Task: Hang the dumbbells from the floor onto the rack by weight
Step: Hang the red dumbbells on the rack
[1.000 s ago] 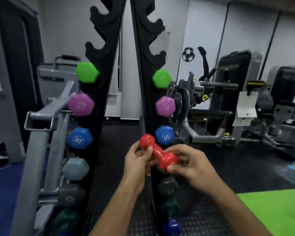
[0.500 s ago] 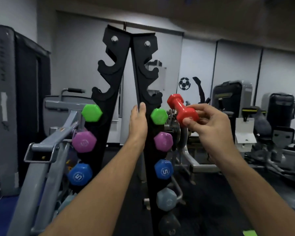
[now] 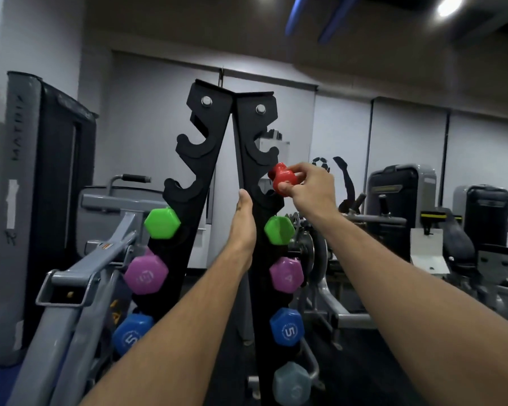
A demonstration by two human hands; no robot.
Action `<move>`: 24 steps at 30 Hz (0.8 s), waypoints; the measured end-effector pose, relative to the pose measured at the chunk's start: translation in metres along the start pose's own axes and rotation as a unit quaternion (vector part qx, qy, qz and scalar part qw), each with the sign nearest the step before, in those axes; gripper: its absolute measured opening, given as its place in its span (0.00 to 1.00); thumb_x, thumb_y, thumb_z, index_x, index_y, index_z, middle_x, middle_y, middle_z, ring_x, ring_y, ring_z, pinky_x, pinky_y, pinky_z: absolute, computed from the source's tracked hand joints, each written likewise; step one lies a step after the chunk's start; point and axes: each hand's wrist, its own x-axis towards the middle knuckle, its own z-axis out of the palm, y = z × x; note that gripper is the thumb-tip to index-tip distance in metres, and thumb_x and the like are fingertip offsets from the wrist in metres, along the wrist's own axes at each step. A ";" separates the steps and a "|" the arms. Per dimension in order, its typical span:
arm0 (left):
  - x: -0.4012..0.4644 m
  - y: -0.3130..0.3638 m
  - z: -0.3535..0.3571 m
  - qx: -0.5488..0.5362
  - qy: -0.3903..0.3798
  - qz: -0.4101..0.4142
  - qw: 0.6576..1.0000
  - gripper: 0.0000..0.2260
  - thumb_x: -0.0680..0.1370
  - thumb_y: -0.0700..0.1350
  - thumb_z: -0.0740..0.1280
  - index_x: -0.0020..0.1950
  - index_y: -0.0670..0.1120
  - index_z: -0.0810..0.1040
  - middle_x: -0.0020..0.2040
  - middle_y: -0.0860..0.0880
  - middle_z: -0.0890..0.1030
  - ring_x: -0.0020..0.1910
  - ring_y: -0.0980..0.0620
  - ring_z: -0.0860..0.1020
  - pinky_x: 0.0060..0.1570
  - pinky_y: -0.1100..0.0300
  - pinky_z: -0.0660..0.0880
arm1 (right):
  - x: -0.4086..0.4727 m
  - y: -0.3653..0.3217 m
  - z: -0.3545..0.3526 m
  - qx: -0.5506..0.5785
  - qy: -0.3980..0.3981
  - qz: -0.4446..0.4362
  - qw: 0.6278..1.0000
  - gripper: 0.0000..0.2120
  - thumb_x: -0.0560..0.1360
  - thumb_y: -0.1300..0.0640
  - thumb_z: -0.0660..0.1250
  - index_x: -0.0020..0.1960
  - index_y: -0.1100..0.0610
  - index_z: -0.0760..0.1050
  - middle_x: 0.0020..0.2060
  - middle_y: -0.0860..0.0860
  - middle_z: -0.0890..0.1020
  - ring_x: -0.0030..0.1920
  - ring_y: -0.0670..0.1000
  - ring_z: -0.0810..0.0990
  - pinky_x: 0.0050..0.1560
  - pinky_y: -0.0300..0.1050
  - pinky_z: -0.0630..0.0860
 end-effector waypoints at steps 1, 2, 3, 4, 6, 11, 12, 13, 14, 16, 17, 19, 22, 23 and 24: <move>0.005 -0.003 -0.002 -0.001 -0.004 0.004 1.000 0.52 0.61 0.86 0.54 0.77 0.57 0.70 0.73 0.51 0.76 0.72 0.50 0.74 0.74 0.45 0.67 | 0.002 -0.001 0.005 -0.014 0.002 -0.010 1.000 0.17 0.70 0.55 0.80 0.58 0.51 0.84 0.47 0.50 0.85 0.48 0.51 0.83 0.57 0.50 0.80; 0.006 -0.004 -0.003 -0.003 -0.008 0.008 1.000 0.52 0.61 0.86 0.55 0.76 0.56 0.71 0.72 0.51 0.77 0.71 0.51 0.75 0.73 0.46 0.69 | 0.001 -0.002 0.009 -0.030 0.002 -0.023 0.999 0.17 0.69 0.54 0.80 0.57 0.50 0.84 0.48 0.50 0.85 0.49 0.51 0.83 0.57 0.50 0.80; 0.006 -0.005 -0.003 0.003 -0.012 0.009 1.000 0.51 0.61 0.86 0.55 0.76 0.56 0.71 0.72 0.51 0.77 0.70 0.51 0.75 0.73 0.46 0.69 | -0.001 -0.002 0.012 -0.047 0.002 -0.036 0.998 0.17 0.70 0.53 0.80 0.57 0.50 0.84 0.48 0.49 0.84 0.49 0.51 0.82 0.55 0.48 0.79; 0.006 -0.004 -0.003 0.004 -0.014 0.012 1.000 0.51 0.61 0.86 0.55 0.76 0.57 0.71 0.72 0.51 0.77 0.71 0.51 0.75 0.73 0.46 0.69 | -0.002 -0.001 0.014 -0.064 0.000 -0.048 0.997 0.17 0.70 0.53 0.80 0.58 0.50 0.83 0.48 0.49 0.83 0.48 0.51 0.81 0.53 0.45 0.77; 0.007 -0.008 -0.004 0.007 -0.016 0.012 1.000 0.52 0.60 0.87 0.54 0.77 0.58 0.70 0.74 0.52 0.75 0.72 0.51 0.73 0.74 0.46 0.68 | -0.007 0.002 0.015 -0.094 0.008 -0.063 0.994 0.17 0.71 0.53 0.79 0.59 0.51 0.82 0.50 0.49 0.82 0.48 0.49 0.79 0.51 0.42 0.72; 0.005 -0.006 -0.005 0.015 -0.020 0.012 1.000 0.53 0.59 0.87 0.54 0.77 0.59 0.68 0.76 0.52 0.73 0.74 0.51 0.71 0.75 0.45 0.66 | -0.012 -0.001 0.020 -0.100 0.026 -0.045 0.994 0.17 0.72 0.53 0.78 0.60 0.51 0.82 0.52 0.49 0.82 0.48 0.48 0.77 0.50 0.42 0.70; 0.003 -0.004 -0.005 0.016 -0.022 0.013 1.000 0.52 0.60 0.87 0.53 0.77 0.58 0.69 0.75 0.52 0.74 0.73 0.51 0.72 0.74 0.46 0.67 | -0.011 -0.002 0.020 -0.090 0.025 -0.037 0.995 0.16 0.72 0.53 0.78 0.60 0.51 0.82 0.52 0.49 0.83 0.49 0.49 0.78 0.51 0.43 0.73; 0.002 -0.003 -0.005 0.016 -0.026 0.015 0.999 0.51 0.62 0.86 0.52 0.77 0.57 0.69 0.73 0.51 0.75 0.72 0.51 0.73 0.74 0.46 0.68 | -0.009 -0.003 0.018 -0.077 0.025 -0.026 0.996 0.16 0.72 0.53 0.78 0.59 0.51 0.82 0.51 0.50 0.84 0.50 0.51 0.81 0.53 0.46 0.76; 0.001 -0.002 -0.005 0.014 -0.030 0.016 0.999 0.51 0.62 0.85 0.52 0.77 0.57 0.70 0.72 0.51 0.76 0.71 0.52 0.74 0.73 0.47 0.69 | -0.007 -0.003 0.017 -0.066 0.023 -0.013 0.997 0.15 0.73 0.53 0.78 0.58 0.51 0.82 0.51 0.50 0.85 0.51 0.51 0.82 0.55 0.48 0.78; 0.002 -0.003 -0.006 0.016 -0.032 0.013 0.999 0.53 0.60 0.86 0.53 0.77 0.57 0.70 0.72 0.52 0.76 0.71 0.52 0.74 0.73 0.47 0.69 | -0.002 -0.004 0.015 -0.058 0.019 0.004 0.998 0.13 0.73 0.52 0.77 0.57 0.51 0.83 0.49 0.50 0.85 0.50 0.51 0.82 0.55 0.47 0.78; 0.003 -0.004 -0.006 0.018 -0.033 0.012 0.999 0.54 0.59 0.87 0.53 0.77 0.58 0.69 0.74 0.52 0.75 0.72 0.52 0.73 0.74 0.46 0.67 | 0.000 -0.006 0.014 -0.061 0.017 0.008 0.998 0.12 0.73 0.52 0.77 0.56 0.52 0.83 0.48 0.49 0.85 0.50 0.51 0.82 0.53 0.44 0.77; 0.008 -0.008 -0.007 0.018 -0.026 0.008 0.999 0.54 0.59 0.87 0.53 0.78 0.59 0.68 0.76 0.53 0.73 0.74 0.52 0.71 0.75 0.45 0.65 | 0.005 -0.006 0.013 -0.068 0.008 0.007 0.998 0.12 0.73 0.52 0.77 0.56 0.52 0.84 0.46 0.48 0.84 0.48 0.49 0.81 0.50 0.41 0.73; 0.009 -0.008 -0.006 0.029 -0.022 0.009 0.999 0.53 0.59 0.88 0.52 0.78 0.61 0.67 0.76 0.54 0.72 0.75 0.52 0.69 0.76 0.44 0.64 | 0.011 0.000 0.016 -0.069 -0.026 0.004 0.997 0.13 0.73 0.52 0.76 0.57 0.51 0.84 0.48 0.49 0.86 0.50 0.50 0.83 0.53 0.43 0.76; 0.008 -0.007 -0.006 0.028 -0.022 0.011 0.999 0.53 0.59 0.87 0.52 0.78 0.61 0.66 0.76 0.54 0.71 0.75 0.52 0.69 0.76 0.44 0.64 | 0.013 0.002 0.019 -0.069 -0.038 -0.003 0.997 0.14 0.73 0.50 0.76 0.58 0.50 0.84 0.49 0.50 0.87 0.51 0.51 0.84 0.57 0.47 0.78; 0.006 -0.006 -0.006 0.029 -0.022 0.012 0.999 0.53 0.59 0.87 0.52 0.78 0.61 0.66 0.77 0.54 0.71 0.75 0.52 0.69 0.76 0.44 0.64 | 0.013 0.004 0.021 -0.079 -0.045 -0.012 0.996 0.15 0.73 0.49 0.76 0.59 0.49 0.84 0.49 0.49 0.87 0.52 0.51 0.84 0.61 0.51 0.78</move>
